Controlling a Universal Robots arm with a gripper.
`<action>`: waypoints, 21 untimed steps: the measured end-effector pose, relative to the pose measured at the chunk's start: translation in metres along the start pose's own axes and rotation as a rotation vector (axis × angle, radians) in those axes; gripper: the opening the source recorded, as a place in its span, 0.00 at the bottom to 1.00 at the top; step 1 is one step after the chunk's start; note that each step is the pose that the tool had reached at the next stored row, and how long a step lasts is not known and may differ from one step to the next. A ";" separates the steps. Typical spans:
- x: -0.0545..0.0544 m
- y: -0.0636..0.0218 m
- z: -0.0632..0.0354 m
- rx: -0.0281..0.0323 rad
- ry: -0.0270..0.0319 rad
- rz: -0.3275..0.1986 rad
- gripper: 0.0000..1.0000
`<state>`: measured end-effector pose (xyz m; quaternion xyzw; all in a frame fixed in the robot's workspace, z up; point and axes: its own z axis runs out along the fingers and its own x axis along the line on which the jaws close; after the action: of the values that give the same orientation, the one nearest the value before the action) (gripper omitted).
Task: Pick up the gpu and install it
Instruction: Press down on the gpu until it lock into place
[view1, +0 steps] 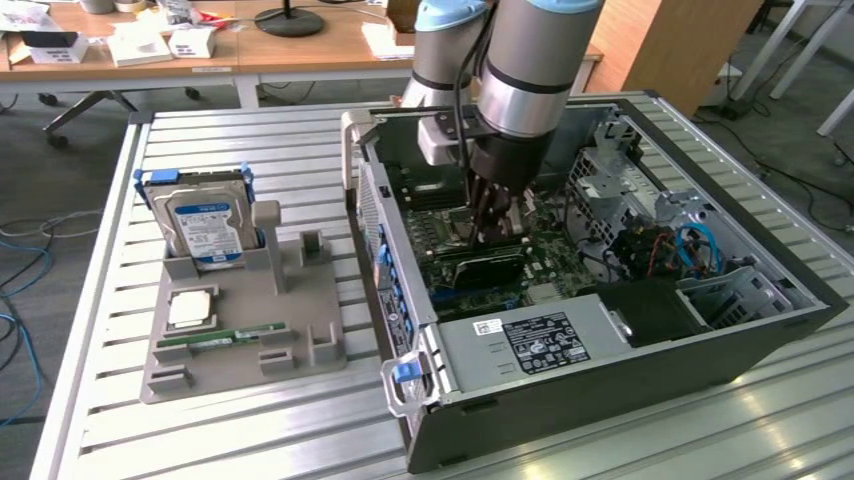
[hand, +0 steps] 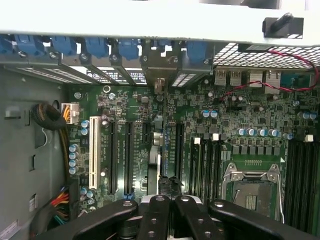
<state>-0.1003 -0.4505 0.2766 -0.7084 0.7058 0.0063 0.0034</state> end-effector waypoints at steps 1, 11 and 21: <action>0.000 0.0000 0.0010 0.0000 0.0000 0.000 0.11; 0.000 0.0003 0.0079 0.0001 -0.0002 0.000 0.11; 0.000 0.0003 0.0114 0.0001 -0.0003 0.000 0.11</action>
<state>-0.1006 -0.4504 0.2652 -0.7084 0.7058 0.0064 0.0035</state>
